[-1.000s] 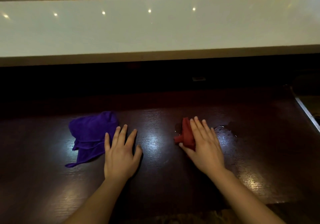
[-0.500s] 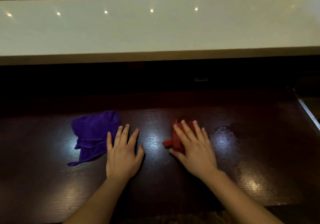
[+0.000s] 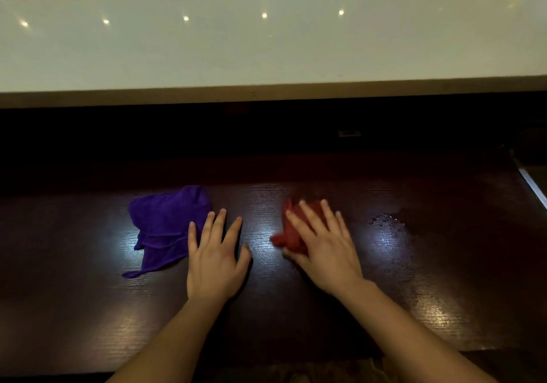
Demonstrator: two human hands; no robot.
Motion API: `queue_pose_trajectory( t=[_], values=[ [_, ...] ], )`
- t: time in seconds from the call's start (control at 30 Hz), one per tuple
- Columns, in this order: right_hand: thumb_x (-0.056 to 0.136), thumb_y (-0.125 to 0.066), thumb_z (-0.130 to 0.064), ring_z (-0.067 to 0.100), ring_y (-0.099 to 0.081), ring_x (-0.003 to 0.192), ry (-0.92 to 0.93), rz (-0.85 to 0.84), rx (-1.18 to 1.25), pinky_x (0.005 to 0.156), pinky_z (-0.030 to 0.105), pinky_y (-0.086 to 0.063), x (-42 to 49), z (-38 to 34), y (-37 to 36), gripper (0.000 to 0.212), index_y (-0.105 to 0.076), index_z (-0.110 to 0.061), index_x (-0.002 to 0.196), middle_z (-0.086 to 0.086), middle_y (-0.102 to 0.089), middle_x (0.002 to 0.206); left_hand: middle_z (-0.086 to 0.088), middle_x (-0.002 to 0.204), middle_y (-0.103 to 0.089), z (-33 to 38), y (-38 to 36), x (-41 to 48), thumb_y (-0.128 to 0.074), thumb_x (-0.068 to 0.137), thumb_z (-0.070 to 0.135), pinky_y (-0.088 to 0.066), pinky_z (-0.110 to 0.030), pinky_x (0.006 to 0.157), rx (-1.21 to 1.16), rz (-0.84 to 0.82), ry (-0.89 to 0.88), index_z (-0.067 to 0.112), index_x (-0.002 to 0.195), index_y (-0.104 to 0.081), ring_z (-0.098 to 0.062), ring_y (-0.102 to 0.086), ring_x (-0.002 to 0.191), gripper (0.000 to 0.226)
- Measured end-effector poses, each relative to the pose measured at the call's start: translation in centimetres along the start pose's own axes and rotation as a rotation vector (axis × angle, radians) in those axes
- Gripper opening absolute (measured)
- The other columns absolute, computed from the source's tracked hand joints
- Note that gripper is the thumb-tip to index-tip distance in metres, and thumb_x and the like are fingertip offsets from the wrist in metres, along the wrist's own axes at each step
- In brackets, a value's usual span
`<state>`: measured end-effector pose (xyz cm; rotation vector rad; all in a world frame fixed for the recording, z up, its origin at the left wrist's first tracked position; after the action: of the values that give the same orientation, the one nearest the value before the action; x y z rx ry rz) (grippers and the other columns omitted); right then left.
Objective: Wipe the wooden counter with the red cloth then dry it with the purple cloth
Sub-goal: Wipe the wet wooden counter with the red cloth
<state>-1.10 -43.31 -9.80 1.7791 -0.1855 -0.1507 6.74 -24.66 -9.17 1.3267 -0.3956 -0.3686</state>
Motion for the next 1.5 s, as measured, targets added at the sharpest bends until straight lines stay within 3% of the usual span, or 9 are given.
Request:
queue_pose_trajectory(
  t=[0.1, 0.2, 0.43, 0.57, 0.8, 0.9, 1.1, 1.37, 1.5],
  values=[
    [0.081, -0.055, -0.058, 0.025, -0.014, 0.151, 0.231, -0.019, 0.027, 0.120, 0.048, -0.018, -4.9, -1.3, -0.5, 0.077, -0.026, -0.041, 0.150, -0.011, -0.030, 0.158, -0.010, 0.154, -0.039, -0.1, 0.0, 0.1, -0.036, 0.091, 0.047, -0.002, -0.051, 0.120, -0.013, 0.011, -0.002, 0.023, 0.141, -0.047, -0.025, -0.023, 0.147, 0.057],
    [0.075, -0.073, -0.027, 0.027, -0.045, 0.129, 0.107, 0.087, 0.188, 0.101, 0.046, -0.041, -4.4, 1.5, 2.2, 0.069, -0.049, -0.029, 0.140, -0.006, -0.054, 0.142, -0.009, 0.154, -0.039, -0.1, -0.1, 0.2, -0.035, 0.091, 0.047, -0.001, -0.051, 0.120, -0.019, 0.008, 0.003, 0.023, 0.141, -0.048, -0.025, -0.023, 0.147, 0.057],
    [0.079, -0.074, -0.016, 0.014, -0.068, 0.104, -0.369, 0.070, 1.433, 0.085, 0.020, -0.053, -1.6, 5.5, 4.3, 0.042, -0.066, -0.028, 0.119, 0.002, -0.072, 0.116, -0.009, 0.153, -0.039, -0.2, 0.0, 0.1, -0.036, 0.091, 0.046, -0.005, -0.054, 0.120, -0.026, 0.014, 0.007, 0.023, 0.141, -0.048, -0.025, -0.023, 0.147, 0.056],
    [0.083, -0.075, -0.012, 0.019, -0.040, 0.139, -0.433, 0.112, 0.740, 0.112, 0.030, -0.030, -2.4, 9.3, 5.2, 0.068, -0.046, -0.024, 0.144, 0.001, -0.041, 0.152, -0.009, 0.154, -0.039, -0.2, 0.0, 0.1, -0.036, 0.091, 0.046, -0.004, -0.053, 0.120, -0.020, 0.018, 0.005, 0.024, 0.141, -0.047, -0.024, -0.023, 0.147, 0.056],
    [0.086, -0.037, -0.077, 0.041, -0.008, 0.150, 0.179, -0.081, -0.112, 0.119, 0.061, -0.012, -4.2, -1.6, 0.2, 0.065, -0.043, -0.045, 0.142, -0.001, -0.024, 0.163, -0.009, 0.154, -0.039, -0.1, 0.0, 0.0, -0.035, 0.091, 0.046, -0.005, -0.052, 0.120, -0.021, 0.013, 0.007, 0.024, 0.141, -0.048, -0.024, -0.023, 0.147, 0.056],
    [0.094, -0.030, -0.070, 0.040, -0.008, 0.150, 0.250, -0.035, -0.168, 0.117, 0.062, -0.013, -4.9, 0.1, -0.6, 0.058, -0.032, -0.047, 0.147, -0.005, -0.025, 0.162, -0.009, 0.153, -0.040, -0.2, -0.1, 0.0, -0.036, 0.091, 0.045, -0.005, -0.053, 0.120, -0.030, 0.025, 0.004, 0.024, 0.140, -0.048, -0.024, -0.025, 0.146, 0.055],
    [0.096, -0.028, -0.064, 0.040, -0.009, 0.150, -0.225, 0.053, -0.137, 0.119, 0.061, -0.008, 4.2, 5.7, 2.3, 0.068, -0.023, -0.029, 0.154, -0.003, -0.028, 0.161, -0.010, 0.153, -0.040, -0.2, 0.0, 0.0, -0.036, 0.092, 0.045, -0.004, -0.053, 0.120, -0.041, 0.023, 0.000, 0.023, 0.141, -0.048, -0.025, -0.025, 0.146, 0.055],
    [0.099, -0.030, -0.060, 0.028, -0.009, 0.152, 0.435, -0.039, -0.140, 0.120, 0.055, -0.015, -3.4, -2.5, -1.1, 0.054, -0.035, -0.037, 0.148, -0.009, -0.022, 0.163, -0.010, 0.154, -0.039, -0.1, 0.1, 0.1, -0.038, 0.092, 0.043, -0.003, -0.052, 0.120, -0.043, 0.017, -0.001, 0.023, 0.141, -0.047, -0.025, -0.023, 0.147, 0.054],
    [0.093, -0.043, -0.061, 0.031, -0.011, 0.151, 0.049, 0.041, -0.020, 0.119, 0.058, -0.015, 4.2, 2.6, 1.0, 0.052, -0.044, -0.043, 0.142, 0.000, -0.021, 0.164, -0.010, 0.154, -0.039, -0.2, -0.1, 0.1, -0.039, 0.092, 0.042, -0.003, -0.053, 0.120, -0.045, 0.014, -0.007, 0.023, 0.141, -0.047, -0.025, -0.024, 0.147, 0.053]
  ],
)
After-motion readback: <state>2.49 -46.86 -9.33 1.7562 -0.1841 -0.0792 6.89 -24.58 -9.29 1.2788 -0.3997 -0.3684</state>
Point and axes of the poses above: each hand's wrist, its own x-axis towards the middle knuckle, its own y-axis out of the back of the hand, z = x × y, the point moved 10 cm from there along x, towards the middle knuckle
